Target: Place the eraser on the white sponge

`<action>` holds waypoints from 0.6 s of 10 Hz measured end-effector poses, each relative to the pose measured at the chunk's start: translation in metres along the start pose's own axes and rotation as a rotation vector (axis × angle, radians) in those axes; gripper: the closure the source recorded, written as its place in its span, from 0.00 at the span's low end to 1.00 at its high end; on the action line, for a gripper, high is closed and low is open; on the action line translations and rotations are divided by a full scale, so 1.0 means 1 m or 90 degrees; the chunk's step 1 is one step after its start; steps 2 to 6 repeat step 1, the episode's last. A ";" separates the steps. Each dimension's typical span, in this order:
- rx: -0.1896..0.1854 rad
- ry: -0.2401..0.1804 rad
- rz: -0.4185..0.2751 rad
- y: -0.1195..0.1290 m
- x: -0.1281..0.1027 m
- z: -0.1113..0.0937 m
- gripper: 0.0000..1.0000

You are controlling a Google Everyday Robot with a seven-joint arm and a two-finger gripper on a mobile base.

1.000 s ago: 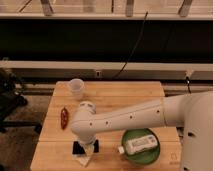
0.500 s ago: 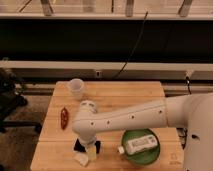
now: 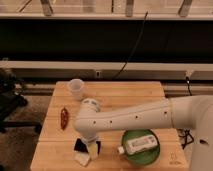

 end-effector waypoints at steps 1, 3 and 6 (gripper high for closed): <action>-0.001 -0.003 0.000 0.000 -0.002 0.003 0.32; -0.001 -0.003 0.000 0.000 -0.002 0.003 0.32; -0.001 -0.003 0.000 0.000 -0.002 0.003 0.32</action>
